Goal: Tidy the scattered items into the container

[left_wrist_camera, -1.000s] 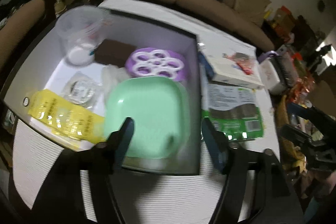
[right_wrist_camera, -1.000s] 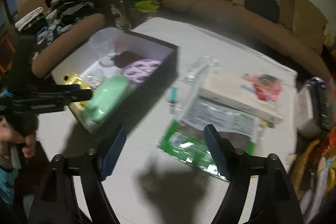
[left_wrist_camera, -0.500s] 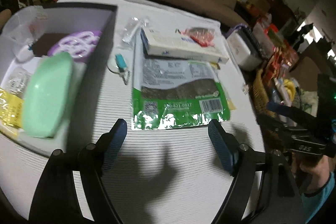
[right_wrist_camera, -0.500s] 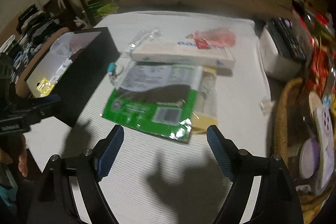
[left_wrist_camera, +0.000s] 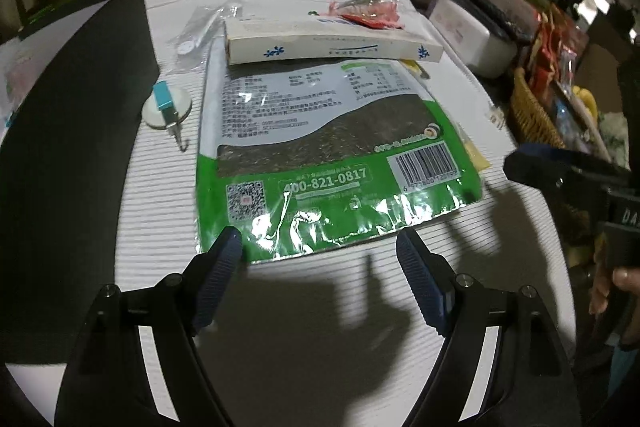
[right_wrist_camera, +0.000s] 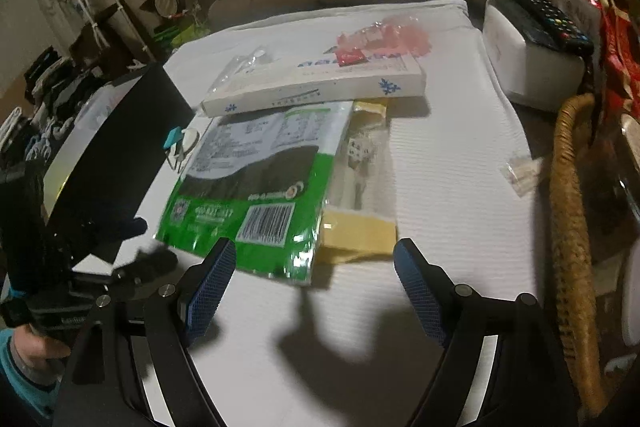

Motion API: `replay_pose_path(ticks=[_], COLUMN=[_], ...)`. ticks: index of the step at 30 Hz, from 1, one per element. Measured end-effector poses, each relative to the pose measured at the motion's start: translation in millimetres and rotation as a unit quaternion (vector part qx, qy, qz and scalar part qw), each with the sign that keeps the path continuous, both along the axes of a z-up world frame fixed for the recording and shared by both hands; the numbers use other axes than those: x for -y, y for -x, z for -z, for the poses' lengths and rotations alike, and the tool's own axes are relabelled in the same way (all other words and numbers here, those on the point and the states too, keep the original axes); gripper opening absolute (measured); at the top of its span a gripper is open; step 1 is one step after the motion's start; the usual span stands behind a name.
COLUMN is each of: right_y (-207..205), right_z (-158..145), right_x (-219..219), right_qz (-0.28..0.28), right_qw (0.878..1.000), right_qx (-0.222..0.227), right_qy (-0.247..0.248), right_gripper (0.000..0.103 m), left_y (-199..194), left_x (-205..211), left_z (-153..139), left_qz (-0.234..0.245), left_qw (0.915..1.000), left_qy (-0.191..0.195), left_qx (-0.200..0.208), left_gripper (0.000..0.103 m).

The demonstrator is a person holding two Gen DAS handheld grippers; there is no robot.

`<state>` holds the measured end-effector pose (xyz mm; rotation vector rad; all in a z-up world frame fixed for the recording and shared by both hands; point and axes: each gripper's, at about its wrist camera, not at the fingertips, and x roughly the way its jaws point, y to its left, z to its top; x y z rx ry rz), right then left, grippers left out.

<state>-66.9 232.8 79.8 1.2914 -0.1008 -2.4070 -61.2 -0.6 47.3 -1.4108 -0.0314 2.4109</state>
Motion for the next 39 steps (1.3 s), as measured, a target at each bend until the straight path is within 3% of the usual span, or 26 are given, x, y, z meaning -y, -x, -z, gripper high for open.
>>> replay_pose_path(ticks=[5, 10, 13, 18, 21, 27, 31, 34, 37, 39], right_y=[8.1, 11.4, 15.4, 14.8, 20.1, 31.8, 40.4, 45.9, 52.0, 52.7], right_z=[17.0, 26.6, 30.4, 11.5, 9.0, 34.6, 39.4, 43.8, 48.6, 49.1], right_x=[-1.0, -7.2, -3.0, -2.2, -18.8, -51.8, -54.5, -53.3, -53.8, -54.4], right_qz=[0.003, 0.007, 0.009, 0.012, 0.037, 0.066, 0.071, 0.06, 0.062, 0.055], right_qw=[0.999, 0.993, 0.991, 0.999, 0.999, 0.996, 0.994, 0.992, 0.987, 0.984], right_qx=[0.033, 0.067, 0.078, 0.028, 0.007, 0.048, 0.053, 0.06, 0.072, 0.079], right_qy=[0.026, 0.094, 0.106, 0.038, -0.011, 0.047, 0.071, 0.094, 0.129, 0.147], right_gripper=[0.083, 0.083, 0.082, 0.082, 0.082, 0.081, 0.069, 0.054, 0.052, 0.044], left_y=[4.3, 9.2, 9.8, 9.2, 7.0, -11.6, -21.0, -23.4, -15.4, -7.3], left_x=[6.7, 2.2, -2.2, -9.2, -14.3, -36.6, -50.1, -59.8, -56.2, -47.4], left_z=[10.6, 21.6, 21.7, 18.5, 21.4, 20.4, 21.9, 25.4, 23.7, 23.1], left_qz=[0.003, 0.017, 0.02, 0.031, 0.045, 0.098, 0.123, 0.138, 0.123, 0.103], left_qw=[0.9999, 0.9997, 0.9997, 0.9994, 0.9982, 0.9936, 0.9888, 0.9879, 0.9899, 0.9916], left_qy=[-0.015, -0.003, 0.001, -0.007, -0.022, -0.032, -0.055, -0.038, -0.044, -0.055], left_qx=[0.006, 0.018, 0.013, 0.014, 0.035, 0.047, 0.064, 0.059, 0.054, 0.055], left_gripper=[0.077, 0.077, 0.077, 0.077, 0.077, 0.075, 0.07, 0.069, 0.069, 0.069])
